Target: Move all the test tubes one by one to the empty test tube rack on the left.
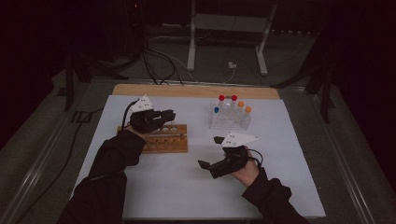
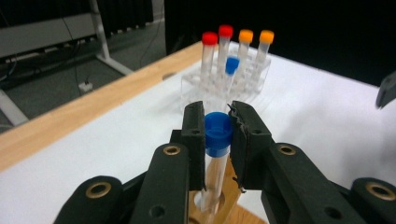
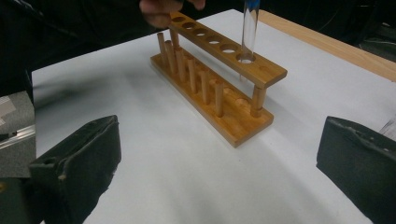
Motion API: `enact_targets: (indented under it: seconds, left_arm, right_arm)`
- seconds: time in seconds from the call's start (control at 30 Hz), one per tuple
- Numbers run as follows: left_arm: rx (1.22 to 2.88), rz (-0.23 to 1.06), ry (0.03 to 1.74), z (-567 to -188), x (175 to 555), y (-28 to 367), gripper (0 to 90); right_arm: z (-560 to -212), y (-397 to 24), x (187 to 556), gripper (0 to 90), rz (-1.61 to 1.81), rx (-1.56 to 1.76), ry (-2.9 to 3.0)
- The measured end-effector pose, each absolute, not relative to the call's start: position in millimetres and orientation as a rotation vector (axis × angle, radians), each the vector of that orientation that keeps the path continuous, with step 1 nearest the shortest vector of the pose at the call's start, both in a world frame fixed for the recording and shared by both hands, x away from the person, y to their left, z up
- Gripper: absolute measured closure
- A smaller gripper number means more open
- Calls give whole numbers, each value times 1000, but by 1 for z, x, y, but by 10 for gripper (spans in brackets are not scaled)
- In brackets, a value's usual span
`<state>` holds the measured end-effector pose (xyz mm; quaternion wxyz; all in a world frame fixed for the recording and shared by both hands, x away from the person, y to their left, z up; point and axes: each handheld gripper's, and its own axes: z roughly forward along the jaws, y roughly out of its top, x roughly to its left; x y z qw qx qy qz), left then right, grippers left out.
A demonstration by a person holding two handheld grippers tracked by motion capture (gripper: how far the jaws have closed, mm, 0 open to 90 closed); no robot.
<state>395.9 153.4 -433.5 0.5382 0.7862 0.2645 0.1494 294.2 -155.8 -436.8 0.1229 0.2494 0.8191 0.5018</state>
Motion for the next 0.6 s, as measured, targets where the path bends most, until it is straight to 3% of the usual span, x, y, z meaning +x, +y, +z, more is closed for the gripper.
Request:
enact_targets:
  seconds: [0.6]
  left_arm:
    - [1852,367,668,-460,396,150,779]
  right_arm:
    - [-442,-159,295,0,1512,677,2394]
